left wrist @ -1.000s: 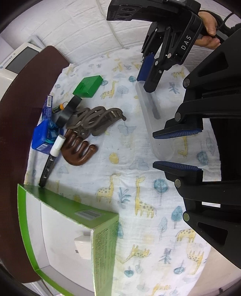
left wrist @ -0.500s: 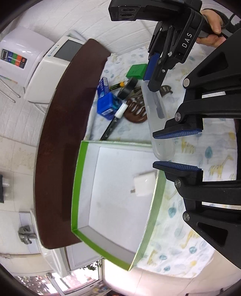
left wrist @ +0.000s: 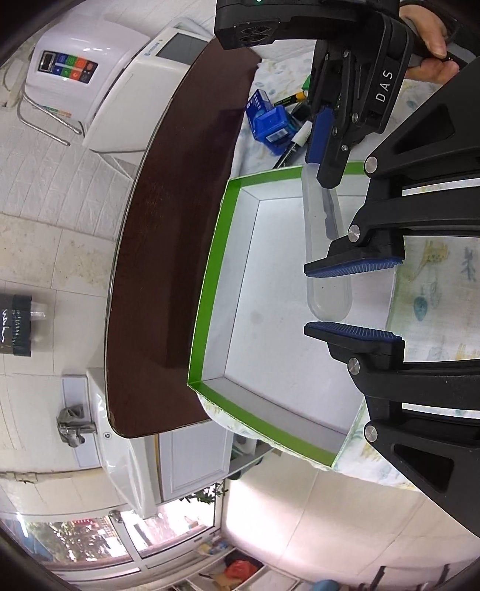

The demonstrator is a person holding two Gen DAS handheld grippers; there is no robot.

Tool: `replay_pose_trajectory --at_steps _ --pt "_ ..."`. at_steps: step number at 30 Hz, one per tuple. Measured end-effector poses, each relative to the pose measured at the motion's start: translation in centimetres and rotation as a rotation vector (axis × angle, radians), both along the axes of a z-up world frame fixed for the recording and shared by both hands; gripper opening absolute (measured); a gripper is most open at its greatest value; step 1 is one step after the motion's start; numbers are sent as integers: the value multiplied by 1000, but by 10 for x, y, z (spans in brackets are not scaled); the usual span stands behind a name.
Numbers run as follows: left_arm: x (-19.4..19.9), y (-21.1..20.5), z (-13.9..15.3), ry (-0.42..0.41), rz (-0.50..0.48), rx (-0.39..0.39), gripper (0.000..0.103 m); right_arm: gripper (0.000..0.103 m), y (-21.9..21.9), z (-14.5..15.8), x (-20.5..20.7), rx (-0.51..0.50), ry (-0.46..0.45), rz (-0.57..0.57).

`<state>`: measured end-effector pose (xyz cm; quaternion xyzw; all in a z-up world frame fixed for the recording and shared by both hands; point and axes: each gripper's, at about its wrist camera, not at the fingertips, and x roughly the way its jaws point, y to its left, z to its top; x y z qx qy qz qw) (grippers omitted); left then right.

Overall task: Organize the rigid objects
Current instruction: 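Carry the tube case into the green box and release it, then reach the left tool to the brown wavy hair clip and grasp it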

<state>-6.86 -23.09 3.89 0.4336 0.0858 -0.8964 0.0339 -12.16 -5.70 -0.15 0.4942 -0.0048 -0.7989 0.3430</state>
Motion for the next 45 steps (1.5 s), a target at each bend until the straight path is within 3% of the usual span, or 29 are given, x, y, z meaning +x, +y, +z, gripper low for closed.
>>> replay_pose_trajectory --at_steps 7,11,13,14,17,19,23,26,28,33,35,39,45 --pt "-25 -25 -33 -61 0 32 23 35 -23 -23 -18 62 -42 -13" --pt "-34 -33 -48 -93 -1 53 23 35 -35 -26 -24 103 -21 -13" --pt "-38 -34 -55 -122 -59 146 23 31 -43 -28 -23 81 -44 26" --pt "-38 -32 -57 -136 -69 160 23 35 -47 -26 -21 103 -23 25" --pt "-37 -24 -58 -133 -52 84 23 33 -52 -26 -19 99 -25 45" --pt "-33 -24 -55 -131 -55 107 23 33 -47 -25 -17 101 -20 43" --pt "-25 -15 -37 -91 -48 69 23 33 -18 -17 -9 97 3 20" --pt "-24 1 -24 -77 -70 75 23 28 12 -5 -4 40 7 1" --pt "-24 18 -14 -67 -100 75 23 32 37 5 1 23 5 -40" --pt "-23 73 3 -48 -202 59 23 33 100 26 10 8 71 -145" --pt "-23 97 5 -55 -245 58 23 33 124 22 8 36 70 -193" --pt "-21 143 -1 -82 -304 53 23 33 163 -2 3 13 -27 -252" --pt "-8 201 -35 -175 -382 65 23 33 183 -23 1 -50 -110 -279"
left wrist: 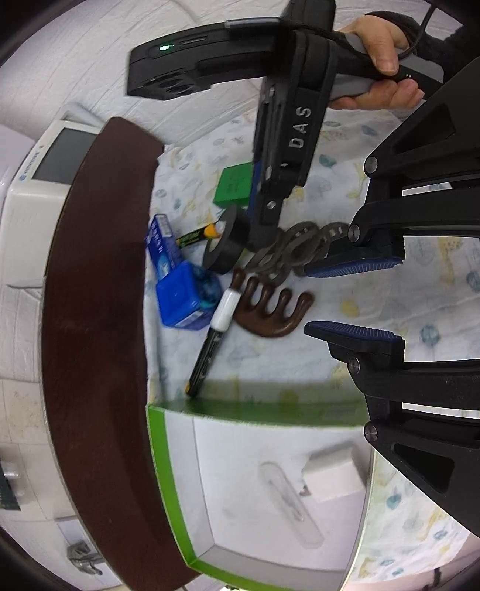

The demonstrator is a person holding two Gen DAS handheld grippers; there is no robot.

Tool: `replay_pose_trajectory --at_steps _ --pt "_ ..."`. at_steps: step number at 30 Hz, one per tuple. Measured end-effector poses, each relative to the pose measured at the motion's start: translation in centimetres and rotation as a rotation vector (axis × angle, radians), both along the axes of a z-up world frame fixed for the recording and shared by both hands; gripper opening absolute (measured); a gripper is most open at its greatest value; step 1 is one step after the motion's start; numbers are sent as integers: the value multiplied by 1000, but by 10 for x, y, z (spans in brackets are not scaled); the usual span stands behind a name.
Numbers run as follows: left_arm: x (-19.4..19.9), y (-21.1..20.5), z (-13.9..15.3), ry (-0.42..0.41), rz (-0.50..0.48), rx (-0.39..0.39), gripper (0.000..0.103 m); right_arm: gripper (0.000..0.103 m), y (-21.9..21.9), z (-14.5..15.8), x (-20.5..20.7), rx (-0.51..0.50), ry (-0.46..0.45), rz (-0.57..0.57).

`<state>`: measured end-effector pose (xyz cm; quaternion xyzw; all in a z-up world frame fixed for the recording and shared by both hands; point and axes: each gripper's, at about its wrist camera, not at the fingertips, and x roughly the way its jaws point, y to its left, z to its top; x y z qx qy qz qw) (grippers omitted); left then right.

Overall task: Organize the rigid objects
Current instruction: 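Reach the left tool to the brown wavy hair clip and grasp it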

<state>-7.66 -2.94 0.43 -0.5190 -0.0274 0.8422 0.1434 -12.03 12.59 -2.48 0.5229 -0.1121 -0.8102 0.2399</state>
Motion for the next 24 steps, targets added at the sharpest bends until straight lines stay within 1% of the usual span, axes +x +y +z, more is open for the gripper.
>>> replay_pose_trajectory --at_steps 4,7,10,12,14,17,21,24 --pt "7 32 -19 -2 -36 -67 23 33 6 4 4 -5 18 -5" --pt "3 46 -30 -27 -53 -77 23 33 15 4 10 7 25 -13" --pt "0 55 -38 -39 -58 -93 23 33 26 -1 10 2 8 -29" --pt "-2 60 -40 -40 -68 -84 23 33 31 -6 7 0 -7 -47" --pt "-2 64 -44 -60 -71 -89 23 33 35 -10 2 -2 -23 -64" --pt "1 66 -48 -87 -92 -68 23 33 37 -14 -2 -4 -36 -68" --pt "10 66 -38 -64 -99 -40 23 33 35 -19 -6 -8 -52 -65" --pt "9 71 -36 -53 -105 -58 23 33 38 -20 -7 -12 -56 -77"
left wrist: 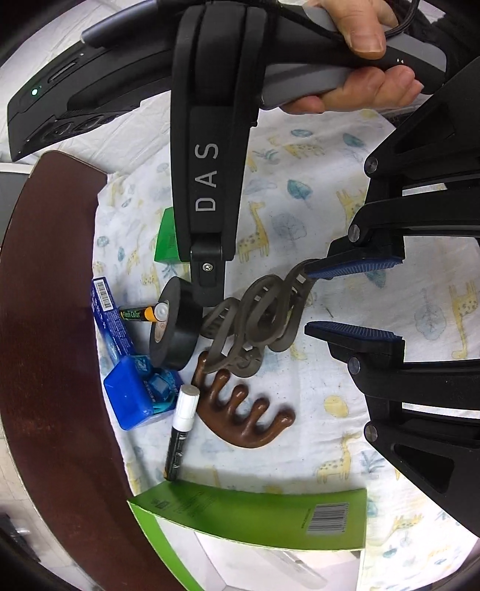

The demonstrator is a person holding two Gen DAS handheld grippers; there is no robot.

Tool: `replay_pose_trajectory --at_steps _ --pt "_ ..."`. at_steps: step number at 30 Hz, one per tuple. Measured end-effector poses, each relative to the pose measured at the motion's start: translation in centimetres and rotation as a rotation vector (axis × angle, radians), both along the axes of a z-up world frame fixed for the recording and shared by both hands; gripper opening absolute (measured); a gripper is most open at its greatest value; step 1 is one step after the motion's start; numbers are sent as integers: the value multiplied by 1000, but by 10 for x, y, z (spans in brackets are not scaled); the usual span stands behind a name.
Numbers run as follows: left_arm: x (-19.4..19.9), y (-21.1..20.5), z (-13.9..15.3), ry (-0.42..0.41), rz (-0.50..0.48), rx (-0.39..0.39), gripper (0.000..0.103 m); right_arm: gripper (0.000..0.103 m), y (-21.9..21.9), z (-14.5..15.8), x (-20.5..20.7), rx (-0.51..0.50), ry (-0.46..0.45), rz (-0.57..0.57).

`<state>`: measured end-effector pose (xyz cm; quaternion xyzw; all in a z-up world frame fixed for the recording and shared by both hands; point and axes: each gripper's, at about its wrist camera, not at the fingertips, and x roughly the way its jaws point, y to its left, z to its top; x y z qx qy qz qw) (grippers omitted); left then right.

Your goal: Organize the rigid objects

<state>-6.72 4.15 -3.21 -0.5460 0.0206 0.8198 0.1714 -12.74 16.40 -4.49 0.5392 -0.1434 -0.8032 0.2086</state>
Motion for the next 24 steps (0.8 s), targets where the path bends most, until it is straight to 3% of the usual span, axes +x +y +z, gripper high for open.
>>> replay_pose_trajectory --at_steps 4,6,9,12,14,15,16,19,21,24 --pt "-2 1 -2 -23 12 21 50 33 10 2 3 3 7 -16" --pt "-2 1 -3 -37 16 40 56 33 16 4 3 9 10 -27" --pt "2 1 4 -32 17 78 56 33 22 4 4 6 13 -34" --pt "2 7 6 9 20 41 56 33 24 4 3 2 11 -38" --pt "-5 11 -2 -26 24 37 56 33 25 4 3 -7 9 -45" --pt "-8 12 -7 -49 26 45 53 33 27 4 3 -8 9 -49" --pt "-10 13 -12 -70 31 39 37 33 29 4 4 -7 10 -52" --pt "-17 9 -29 -151 54 55 14 33 33 5 7 -3 9 -57" --pt "-15 1 -28 -149 67 67 11 33 33 6 8 2 14 -53" --pt "-2 -11 -19 -78 45 15 10 33 30 5 10 3 15 -28"
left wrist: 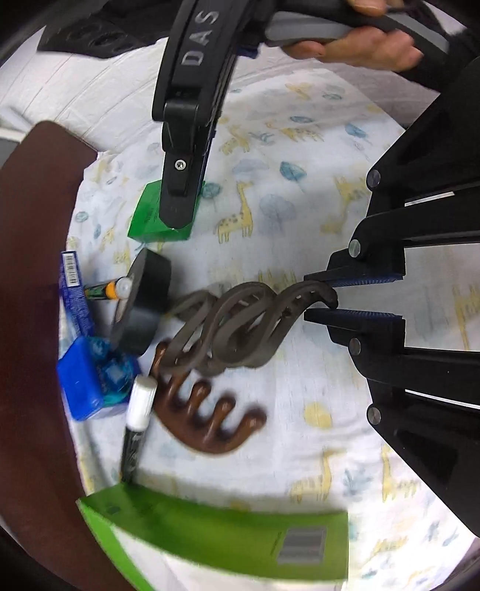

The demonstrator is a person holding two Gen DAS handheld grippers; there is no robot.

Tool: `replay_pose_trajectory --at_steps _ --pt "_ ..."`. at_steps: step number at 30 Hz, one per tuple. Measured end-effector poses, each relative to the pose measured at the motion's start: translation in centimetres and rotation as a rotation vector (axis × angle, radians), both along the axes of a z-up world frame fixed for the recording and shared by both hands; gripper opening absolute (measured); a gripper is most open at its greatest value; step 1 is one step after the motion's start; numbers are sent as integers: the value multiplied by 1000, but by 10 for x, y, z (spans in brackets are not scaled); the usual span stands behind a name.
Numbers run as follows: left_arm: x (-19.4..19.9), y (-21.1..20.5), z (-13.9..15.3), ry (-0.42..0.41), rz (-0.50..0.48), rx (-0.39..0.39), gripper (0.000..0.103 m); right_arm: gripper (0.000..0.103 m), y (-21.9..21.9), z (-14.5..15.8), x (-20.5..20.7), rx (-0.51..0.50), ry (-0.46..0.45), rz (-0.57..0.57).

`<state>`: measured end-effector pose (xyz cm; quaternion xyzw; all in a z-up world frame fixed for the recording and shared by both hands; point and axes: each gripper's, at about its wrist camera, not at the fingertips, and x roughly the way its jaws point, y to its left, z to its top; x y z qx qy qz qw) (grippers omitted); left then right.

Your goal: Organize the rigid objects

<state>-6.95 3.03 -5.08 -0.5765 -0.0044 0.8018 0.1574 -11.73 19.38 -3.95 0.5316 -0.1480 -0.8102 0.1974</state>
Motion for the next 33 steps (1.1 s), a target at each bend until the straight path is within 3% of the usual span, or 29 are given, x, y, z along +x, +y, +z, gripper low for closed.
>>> replay_pose_trajectory --at_steps 5,10,15,21,33 --pt "11 -37 4 4 6 -12 12 33 -16 -2 -2 20 2 58" --pt "12 -78 1 -7 87 6 13 33 -45 -8 3 45 32 216" --pt "11 -86 -3 -7 94 6 14 33 -71 -20 14 141 93 365" --pt "7 -86 -3 13 79 -1 14 36 -92 -23 16 201 180 468" --pt "9 -87 6 78 38 -60 14 35 -90 -31 13 199 174 439"
